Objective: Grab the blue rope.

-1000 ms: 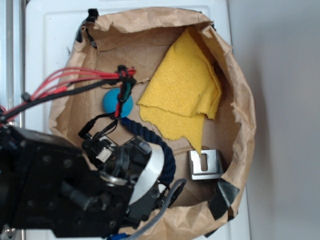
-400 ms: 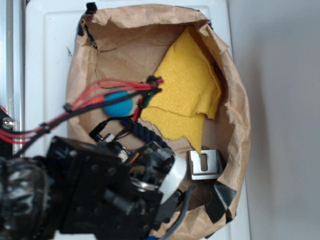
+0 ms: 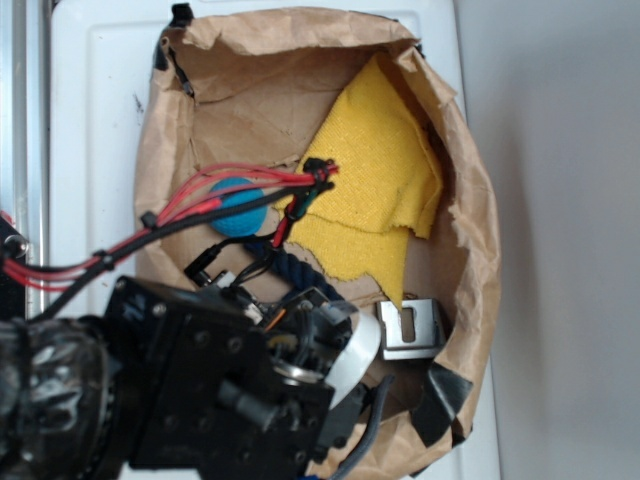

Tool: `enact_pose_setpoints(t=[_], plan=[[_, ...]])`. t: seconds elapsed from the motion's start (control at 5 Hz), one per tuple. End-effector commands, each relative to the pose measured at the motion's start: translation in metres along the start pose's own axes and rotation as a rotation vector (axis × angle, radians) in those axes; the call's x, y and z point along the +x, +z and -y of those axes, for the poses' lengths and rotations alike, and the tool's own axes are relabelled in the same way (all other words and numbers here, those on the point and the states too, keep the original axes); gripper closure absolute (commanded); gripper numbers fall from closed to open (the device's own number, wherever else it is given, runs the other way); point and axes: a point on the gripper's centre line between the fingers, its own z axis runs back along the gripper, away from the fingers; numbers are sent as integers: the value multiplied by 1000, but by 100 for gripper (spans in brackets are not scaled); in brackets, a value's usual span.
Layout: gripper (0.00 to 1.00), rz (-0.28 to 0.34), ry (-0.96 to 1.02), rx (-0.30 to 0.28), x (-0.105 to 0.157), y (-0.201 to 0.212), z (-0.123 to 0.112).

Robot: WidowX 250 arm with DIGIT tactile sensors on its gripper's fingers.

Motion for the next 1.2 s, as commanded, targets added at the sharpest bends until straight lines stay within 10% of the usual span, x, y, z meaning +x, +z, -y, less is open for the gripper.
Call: enact_pose_setpoints(t=[0.0,1.0], plan=[[0,20,9,-32,1,12,4],[0,106,-1,22,-1,-25,-34]])
